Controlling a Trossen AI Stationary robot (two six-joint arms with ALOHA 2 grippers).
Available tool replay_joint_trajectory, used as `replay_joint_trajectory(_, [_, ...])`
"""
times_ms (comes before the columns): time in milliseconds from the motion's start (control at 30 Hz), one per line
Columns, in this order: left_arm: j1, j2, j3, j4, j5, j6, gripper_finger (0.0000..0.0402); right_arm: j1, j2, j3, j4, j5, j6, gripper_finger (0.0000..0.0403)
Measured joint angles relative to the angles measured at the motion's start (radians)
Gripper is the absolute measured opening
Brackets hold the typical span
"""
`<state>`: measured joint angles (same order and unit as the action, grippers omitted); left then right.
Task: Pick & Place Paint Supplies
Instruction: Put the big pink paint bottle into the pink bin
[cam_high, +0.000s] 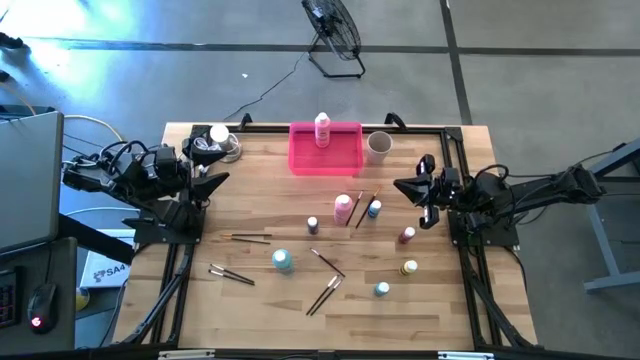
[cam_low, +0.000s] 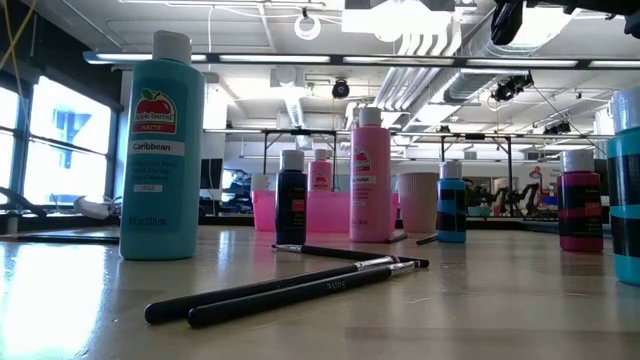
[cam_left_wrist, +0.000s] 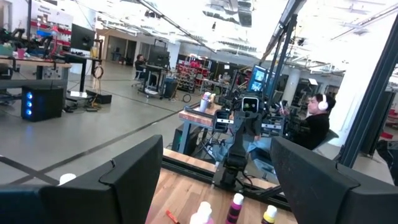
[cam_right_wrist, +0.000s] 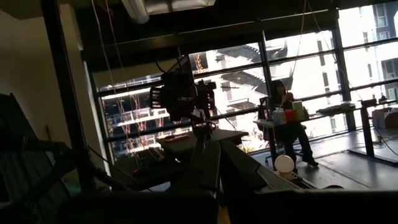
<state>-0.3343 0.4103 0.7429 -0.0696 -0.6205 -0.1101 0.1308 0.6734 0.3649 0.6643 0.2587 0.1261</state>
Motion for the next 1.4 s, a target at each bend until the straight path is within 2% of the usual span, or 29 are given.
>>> replay_joint_trajectory(467, [0.0,0.0,0.0,-0.014,0.0,0.0,0.0294,-0.001,0.001,0.0,0.026,0.004,-0.079,0.0003])
replay_joint_trajectory(633, [0.0,0.0,0.0,-0.016,-0.001,-0.001,0.0294,-0.01,0.007,0.0,0.029,0.056,-0.057,0.0003])
replay_joint_trajectory(767, [0.0,0.0,0.0,-0.016,-0.001,-0.004,0.0294,-0.042,0.022,0.009,0.024,0.056,-0.046,0.0003])
replay_joint_trajectory(1133, [0.0,-0.001,0.0,-0.015,-0.001,-0.001,0.0294,-0.122,0.207,0.154,0.009,0.024,-0.078,0.0002])
replay_joint_trajectory(1400, [0.0,-0.003,0.0,-0.026,0.0,0.0,0.0294,-0.134,0.292,0.217,0.006,0.0,-0.018,0.0002])
